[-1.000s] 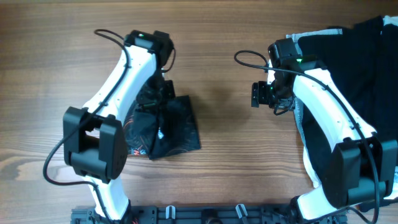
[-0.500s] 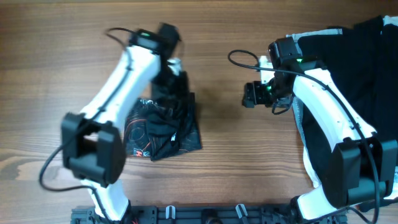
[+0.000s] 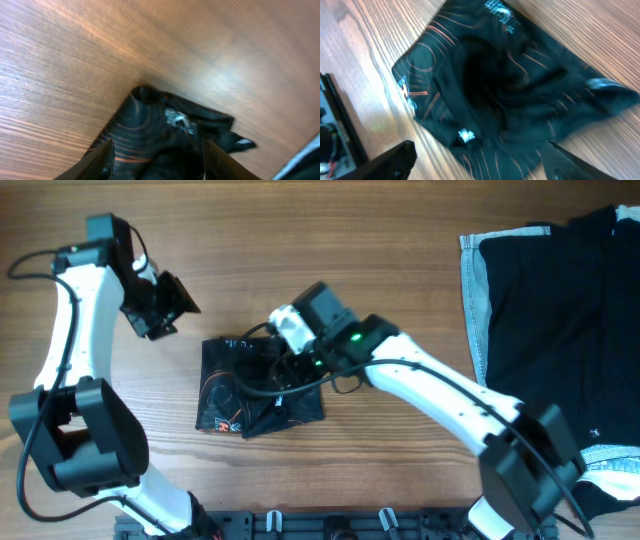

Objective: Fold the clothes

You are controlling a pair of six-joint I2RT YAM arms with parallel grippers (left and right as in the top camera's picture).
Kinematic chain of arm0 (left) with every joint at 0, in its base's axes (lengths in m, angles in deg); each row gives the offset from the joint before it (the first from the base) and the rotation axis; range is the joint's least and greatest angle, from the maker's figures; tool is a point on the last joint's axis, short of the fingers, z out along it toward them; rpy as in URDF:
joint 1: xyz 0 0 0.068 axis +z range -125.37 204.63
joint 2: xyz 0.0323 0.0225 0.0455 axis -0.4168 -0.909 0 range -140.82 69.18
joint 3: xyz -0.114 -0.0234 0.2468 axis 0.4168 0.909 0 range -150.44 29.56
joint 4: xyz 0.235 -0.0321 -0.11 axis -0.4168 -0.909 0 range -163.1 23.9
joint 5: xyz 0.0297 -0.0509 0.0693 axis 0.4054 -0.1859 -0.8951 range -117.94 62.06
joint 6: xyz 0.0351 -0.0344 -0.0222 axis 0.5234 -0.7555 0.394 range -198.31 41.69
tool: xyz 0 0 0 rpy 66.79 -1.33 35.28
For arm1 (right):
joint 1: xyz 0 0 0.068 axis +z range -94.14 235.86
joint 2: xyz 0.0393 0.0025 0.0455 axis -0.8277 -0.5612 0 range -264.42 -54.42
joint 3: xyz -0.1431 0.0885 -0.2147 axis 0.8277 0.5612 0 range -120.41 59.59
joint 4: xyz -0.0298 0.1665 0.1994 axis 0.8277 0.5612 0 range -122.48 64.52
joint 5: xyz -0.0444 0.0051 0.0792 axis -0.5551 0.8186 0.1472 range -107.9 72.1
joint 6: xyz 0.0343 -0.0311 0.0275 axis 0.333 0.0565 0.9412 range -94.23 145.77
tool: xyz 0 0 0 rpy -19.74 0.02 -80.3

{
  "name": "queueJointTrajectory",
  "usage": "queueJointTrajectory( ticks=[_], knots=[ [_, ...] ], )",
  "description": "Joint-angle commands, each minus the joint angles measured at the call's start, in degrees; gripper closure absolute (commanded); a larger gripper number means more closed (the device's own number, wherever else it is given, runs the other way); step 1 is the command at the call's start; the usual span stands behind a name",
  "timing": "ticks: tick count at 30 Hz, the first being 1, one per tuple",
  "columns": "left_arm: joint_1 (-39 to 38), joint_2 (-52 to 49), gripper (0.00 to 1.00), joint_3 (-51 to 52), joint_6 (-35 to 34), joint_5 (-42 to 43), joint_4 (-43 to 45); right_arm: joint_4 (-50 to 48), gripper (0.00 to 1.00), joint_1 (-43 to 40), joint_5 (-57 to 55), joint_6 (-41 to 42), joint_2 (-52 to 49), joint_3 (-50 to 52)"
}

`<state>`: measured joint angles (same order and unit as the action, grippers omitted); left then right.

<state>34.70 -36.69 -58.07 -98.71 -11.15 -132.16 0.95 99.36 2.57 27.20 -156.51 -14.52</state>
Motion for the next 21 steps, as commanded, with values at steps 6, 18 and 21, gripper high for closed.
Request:
queueJointTrajectory(
  ticks=[6,18,21],
  knots=[
    [-1.6,0.0,0.44,17.5,0.9,-0.8,12.7,-6.6,0.55,2.5,-1.8,3.3,-9.3,-0.7],
    [-5.2,0.0,0.48,25.9,0.9,-0.9,21.6,20.0,0.15,0.6,-13.3,7.8,-9.5,-0.6],
    [-4.8,0.0,0.48,25.9,0.9,-1.7,21.8,21.8,0.14,0.3,-18.5,14.0,-9.3,-0.6]
  ],
)
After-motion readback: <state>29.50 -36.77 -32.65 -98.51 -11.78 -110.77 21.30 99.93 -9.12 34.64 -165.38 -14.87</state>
